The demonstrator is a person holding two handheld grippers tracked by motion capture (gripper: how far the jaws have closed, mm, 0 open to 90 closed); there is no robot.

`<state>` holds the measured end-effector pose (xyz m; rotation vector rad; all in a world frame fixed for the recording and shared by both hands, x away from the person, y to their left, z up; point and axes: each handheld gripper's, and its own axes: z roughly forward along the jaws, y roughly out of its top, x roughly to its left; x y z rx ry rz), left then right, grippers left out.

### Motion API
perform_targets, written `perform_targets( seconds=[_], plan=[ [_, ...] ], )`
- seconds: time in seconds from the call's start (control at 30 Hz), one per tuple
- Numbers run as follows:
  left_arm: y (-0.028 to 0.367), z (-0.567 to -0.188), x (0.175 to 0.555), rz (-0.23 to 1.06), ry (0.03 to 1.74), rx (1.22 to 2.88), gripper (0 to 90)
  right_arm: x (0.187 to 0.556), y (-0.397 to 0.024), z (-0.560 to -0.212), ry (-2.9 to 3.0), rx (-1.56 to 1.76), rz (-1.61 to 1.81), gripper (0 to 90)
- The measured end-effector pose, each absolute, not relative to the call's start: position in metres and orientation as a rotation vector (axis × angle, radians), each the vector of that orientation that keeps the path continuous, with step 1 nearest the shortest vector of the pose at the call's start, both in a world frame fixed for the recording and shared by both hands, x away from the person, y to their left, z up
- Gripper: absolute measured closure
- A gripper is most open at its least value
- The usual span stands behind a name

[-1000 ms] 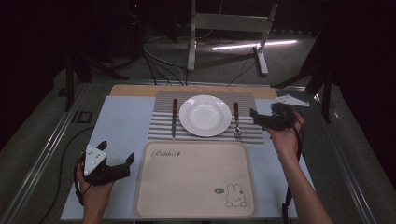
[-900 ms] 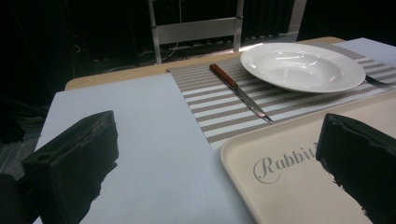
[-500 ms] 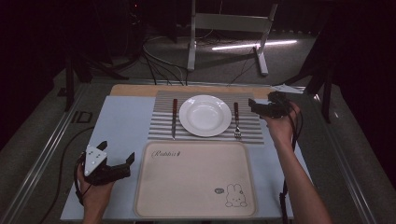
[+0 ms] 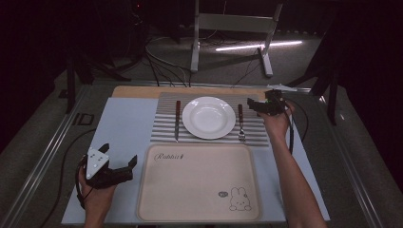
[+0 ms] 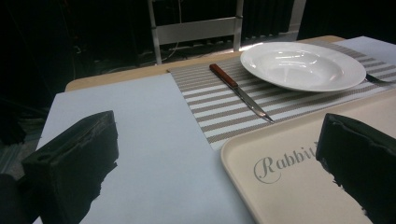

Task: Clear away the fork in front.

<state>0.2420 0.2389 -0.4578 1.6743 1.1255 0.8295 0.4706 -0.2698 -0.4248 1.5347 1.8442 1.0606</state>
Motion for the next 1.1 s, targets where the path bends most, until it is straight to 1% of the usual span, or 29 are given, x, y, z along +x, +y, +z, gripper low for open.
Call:
perform_targets(
  seconds=[0.43, 0.63, 0.73, 0.8, 0.9, 1.07, 1.1],
  plan=[
    [0.239, -0.458, 0.242, 0.828, 1.125, 1.670, 0.1, 0.488, -0.253, -0.459, 1.921, 1.575, 0.986, 11.7],
    [0.238, -0.458, 0.242, 0.830, 1.122, 1.672, 0.1, 0.491, -0.248, -0.474, 1.958, 1.591, 0.895, 17.7],
    [0.239, -0.458, 0.242, 0.830, 1.121, 1.671, 0.1, 0.492, -0.245, -0.481, 1.975, 1.566, 0.848, 23.1],
    [0.239, -0.458, 0.242, 0.831, 1.122, 1.670, 0.1, 0.493, -0.245, -0.483, 1.978, 1.572, 0.844, 24.2],
    [0.240, -0.458, 0.242, 0.830, 1.125, 1.669, 0.1, 0.495, -0.244, -0.492, 1.984, 1.604, 0.841, 29.0],
    [0.240, -0.458, 0.241, 0.833, 1.123, 1.669, 0.1, 0.497, -0.241, -0.504, 2.014, 1.652, 0.819, 42.2],
    [0.240, -0.458, 0.241, 0.833, 1.124, 1.669, 0.1, 0.498, -0.241, -0.506, 2.013, 1.664, 0.824, 43.3]
  ],
)
